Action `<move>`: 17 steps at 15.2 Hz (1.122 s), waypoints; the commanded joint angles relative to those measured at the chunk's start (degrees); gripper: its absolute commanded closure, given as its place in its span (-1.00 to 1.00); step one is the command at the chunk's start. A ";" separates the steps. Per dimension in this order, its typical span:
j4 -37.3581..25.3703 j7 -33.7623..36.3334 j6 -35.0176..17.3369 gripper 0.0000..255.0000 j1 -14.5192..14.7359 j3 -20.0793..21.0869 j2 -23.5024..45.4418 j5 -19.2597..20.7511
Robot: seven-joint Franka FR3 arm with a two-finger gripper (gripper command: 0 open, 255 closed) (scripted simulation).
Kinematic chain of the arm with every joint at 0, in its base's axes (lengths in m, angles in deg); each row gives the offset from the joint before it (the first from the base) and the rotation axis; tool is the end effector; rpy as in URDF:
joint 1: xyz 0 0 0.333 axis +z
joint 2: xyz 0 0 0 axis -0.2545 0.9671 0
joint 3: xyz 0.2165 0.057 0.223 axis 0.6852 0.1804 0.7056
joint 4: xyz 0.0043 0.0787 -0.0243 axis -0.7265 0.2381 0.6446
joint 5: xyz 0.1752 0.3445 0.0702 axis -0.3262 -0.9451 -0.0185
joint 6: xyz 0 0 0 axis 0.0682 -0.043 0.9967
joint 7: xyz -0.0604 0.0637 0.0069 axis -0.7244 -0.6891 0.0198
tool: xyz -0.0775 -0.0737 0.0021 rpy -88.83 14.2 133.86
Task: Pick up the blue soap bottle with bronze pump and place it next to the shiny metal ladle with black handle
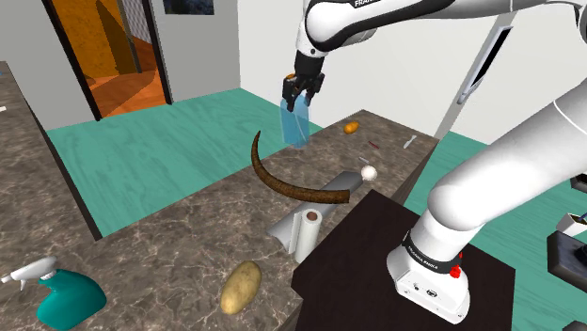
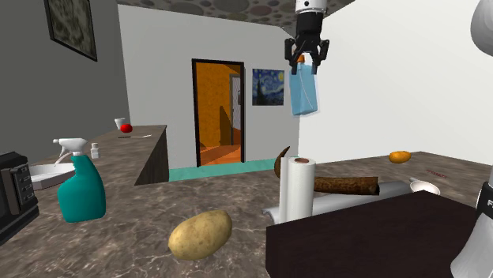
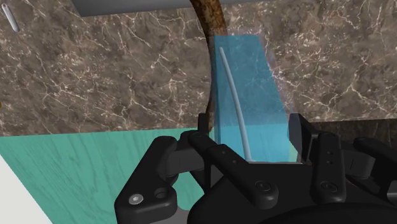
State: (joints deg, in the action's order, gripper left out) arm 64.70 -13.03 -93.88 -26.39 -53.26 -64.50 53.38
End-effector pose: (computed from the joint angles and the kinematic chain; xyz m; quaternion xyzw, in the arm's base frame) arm 0.4674 0.0117 0.5021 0.9948 -0.0510 0.0854 0.0233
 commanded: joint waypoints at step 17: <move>0.58 -15.10 -6.79 1.00 -5.68 -10.13 6.08 1.03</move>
State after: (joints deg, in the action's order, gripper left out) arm 64.68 -28.21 -99.78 -32.10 -63.44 -58.65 54.41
